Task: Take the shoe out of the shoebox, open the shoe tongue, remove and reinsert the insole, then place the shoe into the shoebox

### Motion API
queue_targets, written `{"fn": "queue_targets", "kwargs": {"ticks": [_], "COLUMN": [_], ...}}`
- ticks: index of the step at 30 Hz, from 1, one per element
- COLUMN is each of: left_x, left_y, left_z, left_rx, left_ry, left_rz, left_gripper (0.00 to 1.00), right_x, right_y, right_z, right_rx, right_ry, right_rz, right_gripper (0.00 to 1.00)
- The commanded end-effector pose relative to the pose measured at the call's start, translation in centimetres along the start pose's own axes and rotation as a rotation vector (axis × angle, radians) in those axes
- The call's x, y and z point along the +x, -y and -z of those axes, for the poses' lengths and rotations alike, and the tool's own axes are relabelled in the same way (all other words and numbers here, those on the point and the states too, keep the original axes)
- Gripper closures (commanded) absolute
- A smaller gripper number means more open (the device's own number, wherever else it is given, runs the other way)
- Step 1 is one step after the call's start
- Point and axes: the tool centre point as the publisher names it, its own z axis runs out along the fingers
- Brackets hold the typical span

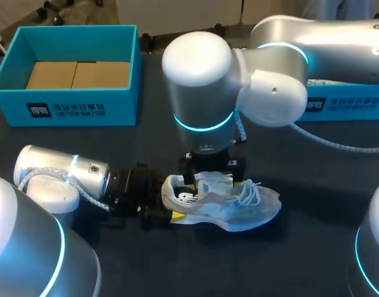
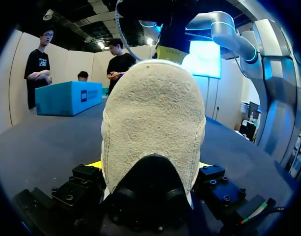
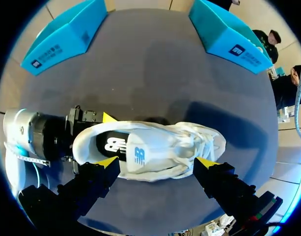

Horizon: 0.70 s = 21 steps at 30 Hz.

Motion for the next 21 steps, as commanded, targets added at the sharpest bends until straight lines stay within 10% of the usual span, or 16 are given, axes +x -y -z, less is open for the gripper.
{"fn": "queue_targets", "kwargs": {"ticks": [1,21], "left_x": [0.2,0.2], "left_y": [-0.1,-0.1], "left_z": [-0.1,-0.1], "left_rx": [-0.002,-0.002], "left_ry": [0.002,0.002], "left_rz": [0.0,0.0], "left_gripper": [1.0,1.0], "right_x": [3.4,2.2], "right_y": [0.4,0.3], "right_z": [-1.1,-3.1], "right_rx": [-0.002,-0.045], "right_ry": [0.329,0.418], "right_rz": [-0.277,-0.42], "right_gripper": [0.0,0.0]}}
